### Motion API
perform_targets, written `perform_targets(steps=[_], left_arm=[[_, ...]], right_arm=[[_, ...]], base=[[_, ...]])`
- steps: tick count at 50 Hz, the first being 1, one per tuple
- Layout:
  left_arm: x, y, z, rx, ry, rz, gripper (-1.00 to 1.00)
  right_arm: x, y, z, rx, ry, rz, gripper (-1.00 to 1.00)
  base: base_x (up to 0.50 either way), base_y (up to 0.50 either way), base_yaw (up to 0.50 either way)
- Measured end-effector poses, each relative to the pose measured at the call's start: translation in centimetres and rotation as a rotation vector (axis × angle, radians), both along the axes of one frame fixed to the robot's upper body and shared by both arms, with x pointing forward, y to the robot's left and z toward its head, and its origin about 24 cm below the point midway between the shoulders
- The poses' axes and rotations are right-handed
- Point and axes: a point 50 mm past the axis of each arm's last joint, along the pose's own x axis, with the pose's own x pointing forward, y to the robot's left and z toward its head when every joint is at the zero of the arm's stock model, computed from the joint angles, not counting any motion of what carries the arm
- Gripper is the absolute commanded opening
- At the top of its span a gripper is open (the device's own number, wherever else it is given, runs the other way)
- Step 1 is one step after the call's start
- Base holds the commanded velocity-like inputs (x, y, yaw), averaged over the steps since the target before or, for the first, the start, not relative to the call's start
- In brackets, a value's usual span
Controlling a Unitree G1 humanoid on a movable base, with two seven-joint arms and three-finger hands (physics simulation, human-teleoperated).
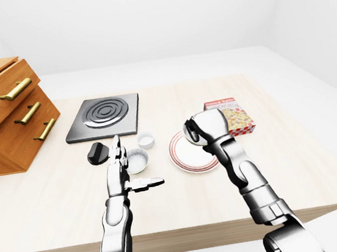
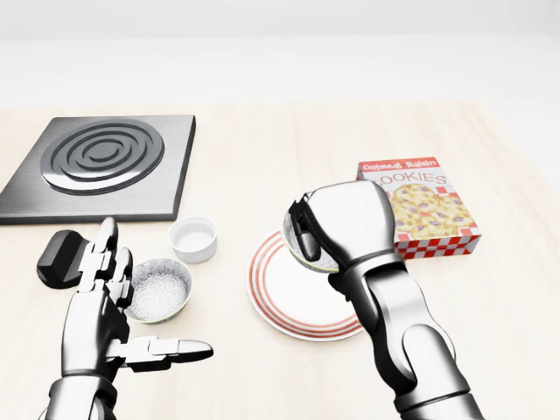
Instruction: Pick the akita bowl next to the plate and place it on the plate.
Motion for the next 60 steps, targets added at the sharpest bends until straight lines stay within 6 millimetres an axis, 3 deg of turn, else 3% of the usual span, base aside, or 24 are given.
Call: perform_targets(steps=[30,45,60], left_arm=[[0.0,0.0,0.0,-0.001,0.001,0.000,1.00],[0.0,0.0,0.0,-0.001,0.000,-0.001,1.00],[0.0,0.0,-0.1,-0.001,-0.001,-0.001,1.00]], right_arm=[[1.9,-0.1,-5.6,-0.105,0.083,-0.027,-1.00],[2.9,-0.3,-6.8,-0.150,0.115,-0.036,-1.00],[3.6,0.0,-6.5,-0.154,0.116,-0.037,-1.00]], base=[[0.00,0.00,0.00],[0.00,0.00,0.00],[0.00,0.00,0.00]])
